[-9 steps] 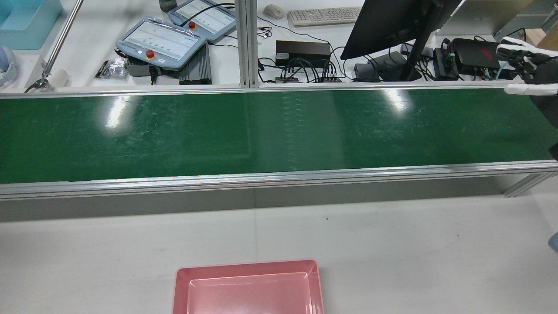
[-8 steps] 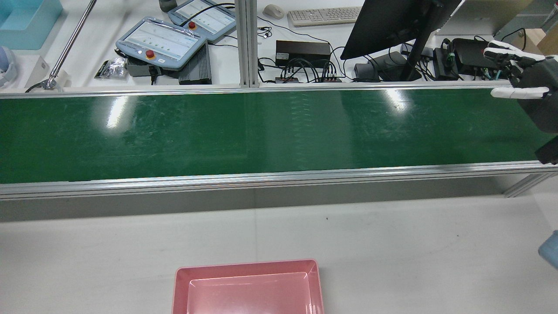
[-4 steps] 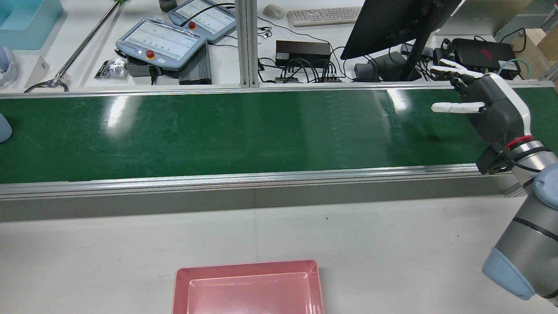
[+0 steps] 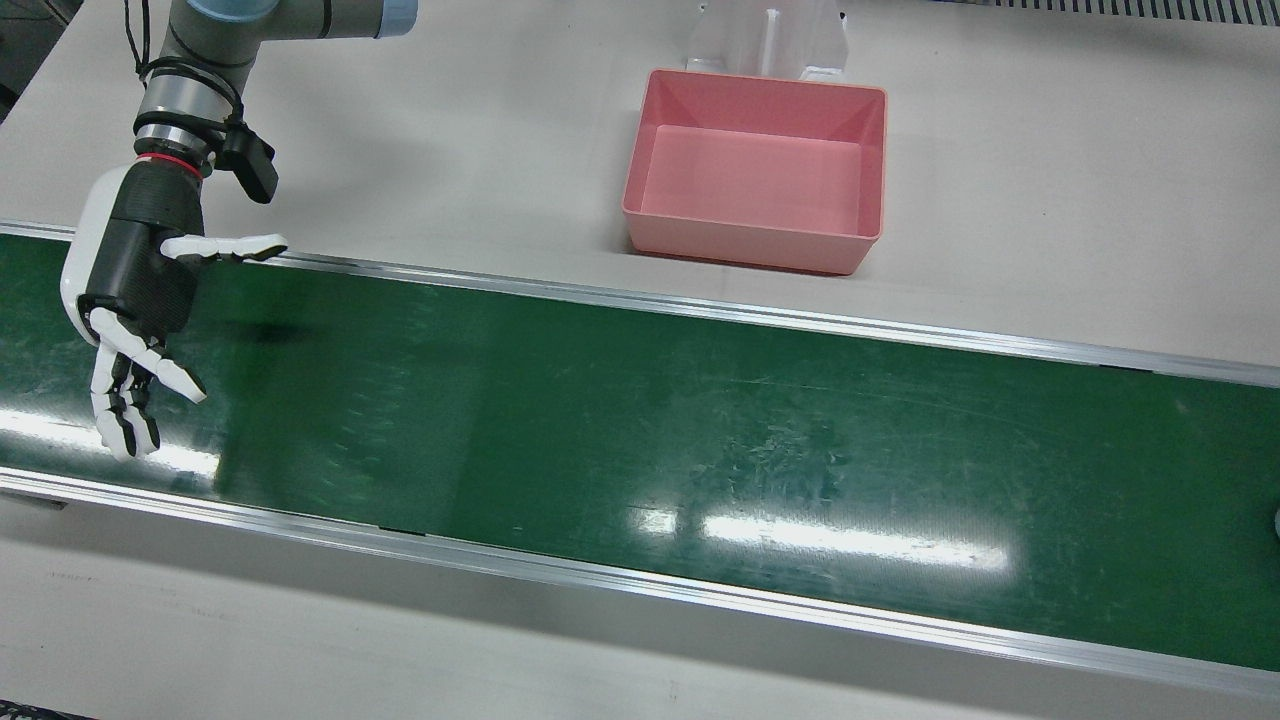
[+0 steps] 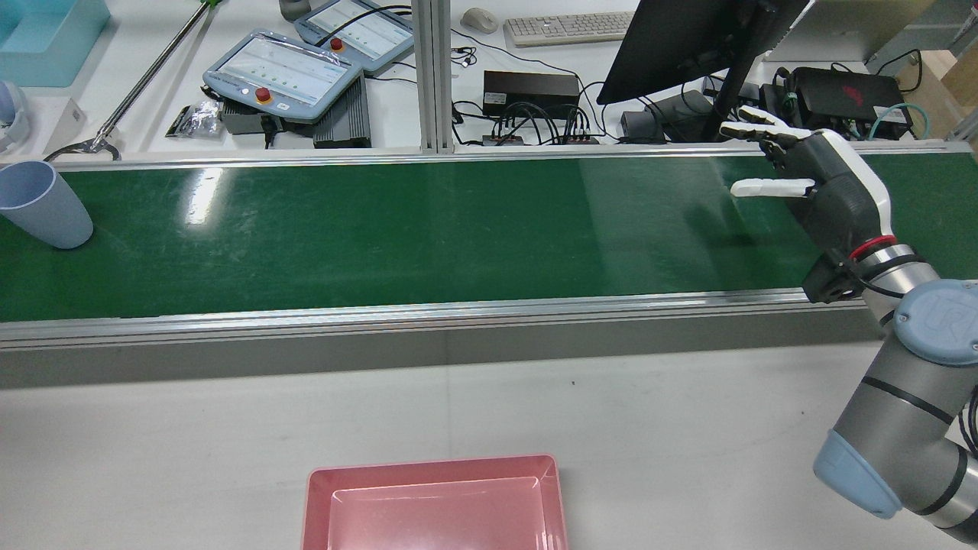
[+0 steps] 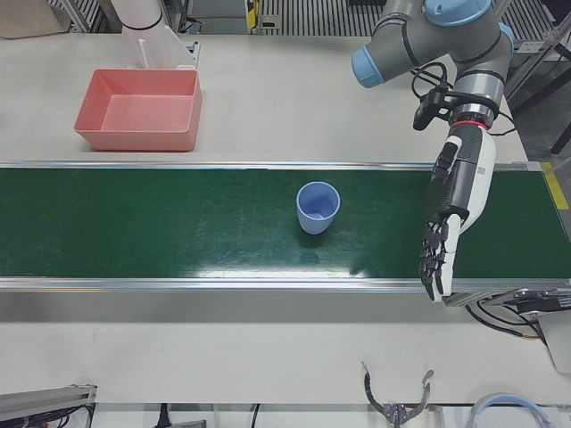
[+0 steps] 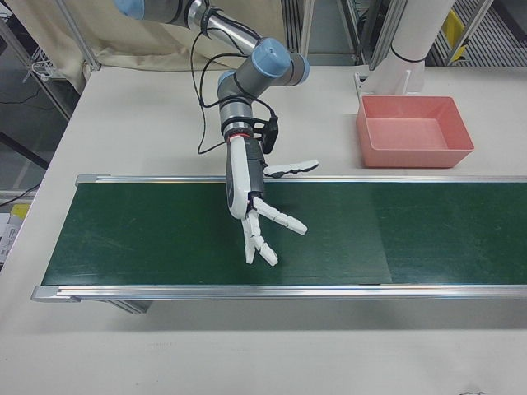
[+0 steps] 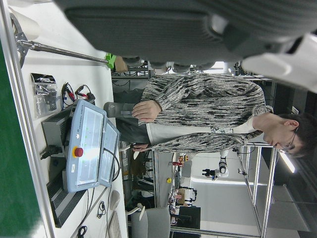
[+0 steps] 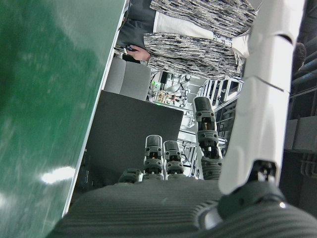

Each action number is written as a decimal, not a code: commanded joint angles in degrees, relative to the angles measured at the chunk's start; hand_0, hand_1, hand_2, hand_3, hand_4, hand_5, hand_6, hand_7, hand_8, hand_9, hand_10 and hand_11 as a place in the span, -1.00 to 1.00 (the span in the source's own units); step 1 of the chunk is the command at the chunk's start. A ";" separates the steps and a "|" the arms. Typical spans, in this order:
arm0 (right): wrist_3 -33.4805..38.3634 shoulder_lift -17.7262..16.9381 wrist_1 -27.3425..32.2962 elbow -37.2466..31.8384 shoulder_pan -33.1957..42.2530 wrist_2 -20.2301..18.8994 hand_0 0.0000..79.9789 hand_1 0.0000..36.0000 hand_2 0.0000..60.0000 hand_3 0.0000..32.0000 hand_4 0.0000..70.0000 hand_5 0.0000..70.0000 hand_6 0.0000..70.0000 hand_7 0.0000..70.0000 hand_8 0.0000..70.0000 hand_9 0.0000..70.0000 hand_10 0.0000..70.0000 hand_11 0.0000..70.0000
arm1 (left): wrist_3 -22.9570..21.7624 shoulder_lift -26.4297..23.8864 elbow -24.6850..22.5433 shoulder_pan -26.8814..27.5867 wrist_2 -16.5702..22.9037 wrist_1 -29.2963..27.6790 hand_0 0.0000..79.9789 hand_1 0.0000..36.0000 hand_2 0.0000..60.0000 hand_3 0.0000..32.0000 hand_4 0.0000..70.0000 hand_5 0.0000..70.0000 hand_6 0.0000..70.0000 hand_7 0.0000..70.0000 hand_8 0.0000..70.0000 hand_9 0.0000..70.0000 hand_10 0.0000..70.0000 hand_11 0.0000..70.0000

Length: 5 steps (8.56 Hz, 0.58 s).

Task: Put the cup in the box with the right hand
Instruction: 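Hold the open right hand in place as the blue cup approaches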

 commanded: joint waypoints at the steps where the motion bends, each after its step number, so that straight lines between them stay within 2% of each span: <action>1: -0.03 0.50 0.05 -1.30 -2.34 1.82 0.34 0.08 -0.51 -1.00 -0.51 -0.81 -0.83 -0.43 -0.69 -0.45 -0.96 -0.88 | 0.00 0.00 0.08 0.00 0.00 0.00 -1.00 -1.00 -1.00 -1.00 -1.00 -1.00 -1.00 -1.00 -1.00 -1.00 -1.00 -1.00; 2: 0.15 0.33 0.14 -2.09 -2.70 1.91 0.39 -0.06 -0.81 -1.00 -0.42 -0.81 -0.83 -0.43 -0.69 -0.44 -0.95 -0.88 | 0.00 0.00 0.08 0.00 0.00 0.00 -1.00 -1.00 -1.00 -1.00 -1.00 -1.00 -1.00 -1.00 -1.00 -1.00 -1.00 -1.00; 3: 0.59 0.33 0.14 -2.01 -2.35 1.82 0.36 -0.03 -0.71 -1.00 -0.46 -0.81 -0.83 -0.44 -0.69 -0.45 -0.95 -0.88 | 0.00 0.00 0.08 0.00 0.00 0.00 -1.00 -1.00 -1.00 -1.00 -1.00 -1.00 -1.00 -1.00 -1.00 -1.00 -1.00 -1.00; 4: 0.33 0.24 0.31 -2.19 -2.26 1.82 0.37 -0.15 -0.90 -1.00 -0.42 -0.82 -0.84 -0.45 -0.70 -0.46 -0.95 -0.88 | 0.00 0.00 0.08 0.00 0.00 0.00 -1.00 -1.00 -1.00 -1.00 -1.00 -1.00 -1.00 -1.00 -1.00 -1.00 -1.00 -1.00; 5: -0.02 0.41 0.40 -2.36 -2.26 1.91 0.39 -0.20 -1.00 -1.00 -0.41 -0.82 -0.84 -0.46 -0.71 -0.47 -0.95 -0.88 | 0.00 0.00 0.08 0.00 0.00 0.00 -1.00 -1.00 -1.00 -1.00 -1.00 -1.00 -1.00 -1.00 -1.00 -1.00 -1.00 -1.00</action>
